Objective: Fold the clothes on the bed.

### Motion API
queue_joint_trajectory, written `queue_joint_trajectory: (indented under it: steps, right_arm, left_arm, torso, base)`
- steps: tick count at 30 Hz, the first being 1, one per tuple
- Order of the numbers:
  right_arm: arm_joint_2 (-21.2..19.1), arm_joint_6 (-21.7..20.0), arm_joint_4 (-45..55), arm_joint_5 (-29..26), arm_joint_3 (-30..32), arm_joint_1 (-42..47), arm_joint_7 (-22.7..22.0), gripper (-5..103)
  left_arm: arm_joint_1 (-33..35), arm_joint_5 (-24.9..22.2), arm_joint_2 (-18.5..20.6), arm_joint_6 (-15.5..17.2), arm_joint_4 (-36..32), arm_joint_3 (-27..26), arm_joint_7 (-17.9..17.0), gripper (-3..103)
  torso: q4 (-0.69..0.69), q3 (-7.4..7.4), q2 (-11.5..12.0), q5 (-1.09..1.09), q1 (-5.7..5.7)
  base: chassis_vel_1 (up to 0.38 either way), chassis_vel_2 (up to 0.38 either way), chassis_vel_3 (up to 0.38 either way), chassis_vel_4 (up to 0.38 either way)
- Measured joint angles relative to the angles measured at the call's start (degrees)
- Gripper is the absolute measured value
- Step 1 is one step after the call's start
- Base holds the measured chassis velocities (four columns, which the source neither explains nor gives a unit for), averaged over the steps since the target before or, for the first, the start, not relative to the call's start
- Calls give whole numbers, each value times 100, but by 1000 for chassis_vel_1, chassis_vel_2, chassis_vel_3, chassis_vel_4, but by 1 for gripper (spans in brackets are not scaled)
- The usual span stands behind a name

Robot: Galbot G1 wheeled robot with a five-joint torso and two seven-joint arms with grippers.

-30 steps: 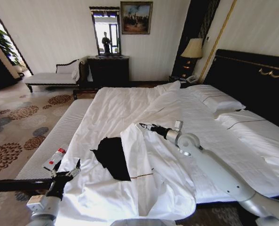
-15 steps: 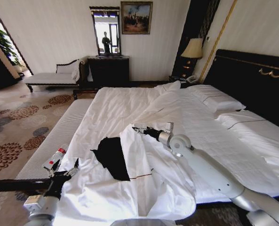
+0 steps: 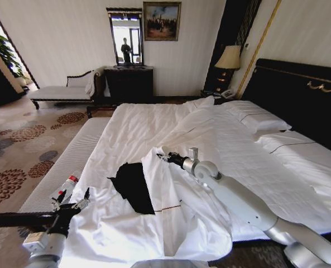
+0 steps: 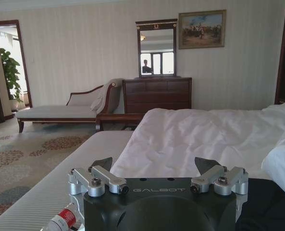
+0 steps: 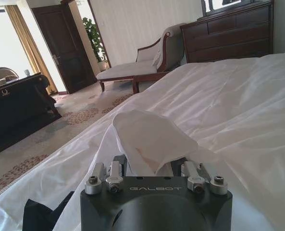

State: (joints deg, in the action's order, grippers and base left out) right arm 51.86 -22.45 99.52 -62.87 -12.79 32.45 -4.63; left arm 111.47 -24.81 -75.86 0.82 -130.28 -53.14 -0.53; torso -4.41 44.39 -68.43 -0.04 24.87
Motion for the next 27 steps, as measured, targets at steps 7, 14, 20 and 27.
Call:
queue_joint_trajectory:
  steps: [7,14,20,27]
  right_arm:
    - [3,24,105,10,170,179,10,21]
    - [-54,31,268,13,279,301,3,2]
    - [-76,36,440,76,382,464,-13,0]
    - [-63,74,527,171,513,642,-66,0]
  left_arm:
    - [-1,-27,9,-26,16,-5,-9,97]
    - [-2,-80,15,-34,-13,-9,-50,96]
    - [43,-55,-27,-88,-80,3,-56,98]
    - [31,-56,-28,-90,-98,-27,-45,98]
  torso:
    - [0,0,0,0,0]
    - [0,0,0,0,0]
    - [0,0,0,0,0]
    - [0,0,0,1,0]
  base:
    - [0,0,0,0]
    - [0,0,0,0]
    - [0,0,0,0]
    - [0,0,0,0]
